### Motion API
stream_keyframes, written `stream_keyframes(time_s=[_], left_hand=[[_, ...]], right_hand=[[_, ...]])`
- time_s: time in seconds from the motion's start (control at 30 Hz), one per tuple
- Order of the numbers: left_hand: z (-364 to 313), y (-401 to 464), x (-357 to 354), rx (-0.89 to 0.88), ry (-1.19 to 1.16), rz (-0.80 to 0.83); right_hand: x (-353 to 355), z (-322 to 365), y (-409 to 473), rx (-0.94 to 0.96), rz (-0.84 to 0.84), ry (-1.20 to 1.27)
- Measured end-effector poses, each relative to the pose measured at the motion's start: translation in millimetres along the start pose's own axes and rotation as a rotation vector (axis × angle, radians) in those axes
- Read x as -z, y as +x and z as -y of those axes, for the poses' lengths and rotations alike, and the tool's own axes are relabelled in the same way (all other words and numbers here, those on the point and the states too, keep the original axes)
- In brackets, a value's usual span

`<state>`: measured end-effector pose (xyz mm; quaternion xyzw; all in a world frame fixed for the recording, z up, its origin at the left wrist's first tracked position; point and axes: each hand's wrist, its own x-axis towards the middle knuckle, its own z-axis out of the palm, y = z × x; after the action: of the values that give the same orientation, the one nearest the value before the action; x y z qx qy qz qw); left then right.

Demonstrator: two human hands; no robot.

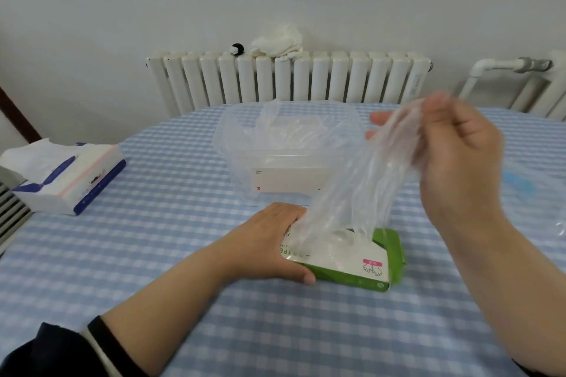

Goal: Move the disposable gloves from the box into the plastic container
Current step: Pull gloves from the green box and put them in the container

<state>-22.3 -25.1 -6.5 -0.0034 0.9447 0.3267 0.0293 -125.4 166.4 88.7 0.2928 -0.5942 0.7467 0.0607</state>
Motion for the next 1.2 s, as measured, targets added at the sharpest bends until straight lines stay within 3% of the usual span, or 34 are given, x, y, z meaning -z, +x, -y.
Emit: stream_keyframes(time_s=[0.1, 0.17, 0.37, 0.53, 0.67, 0.77, 0.93, 1.03, 1.1, 1.2], left_hand=[[-1.7, 1.2, 5.5, -0.084, -0.135, 0.015], [-1.0, -1.2, 11.2, -0.062, -0.291, -0.006], [-21.0, -5.2, 34.5, -0.065, -0.559, -0.274], [-43.8, 7.7, 35.1, 0.049, -0.669, -0.127], [-53.2, 16.9, 26.8, 0.059, -0.661, -0.257], [-50.2, 16.1, 38.0, 0.091, -0.766, -0.354], [-49.9, 9.0, 54.4, 0.102, -0.651, -0.192], [-56.8, 11.7, 70.1, 0.059, -0.573, -0.307], [-67.2, 14.1, 83.2, -0.015, -0.383, -0.352], [-93.7, 24.5, 93.0, -0.057, 0.027, -0.13]], right_hand=[[-0.6, -22.0, -0.6, -0.287, 0.08, -0.217], [-2.7, -32.6, -2.0, -0.382, 0.161, -0.264], [-9.7, -38.3, -5.6, -0.395, 0.272, -0.356], [-14.2, -34.5, -13.9, -0.35, 0.326, -0.367], [-10.5, -31.5, -9.7, -0.374, 0.431, -0.404], [3.0, -25.7, 3.3, -0.514, 0.544, -0.328], [16.1, -27.8, 15.8, -0.531, 0.375, -0.158], [12.1, -27.9, 13.0, -0.485, 0.4, -0.122], [10.4, -25.3, 9.1, -0.439, 0.453, -0.16], [9.0, -21.0, 4.8, -0.332, 0.5, -0.283]])
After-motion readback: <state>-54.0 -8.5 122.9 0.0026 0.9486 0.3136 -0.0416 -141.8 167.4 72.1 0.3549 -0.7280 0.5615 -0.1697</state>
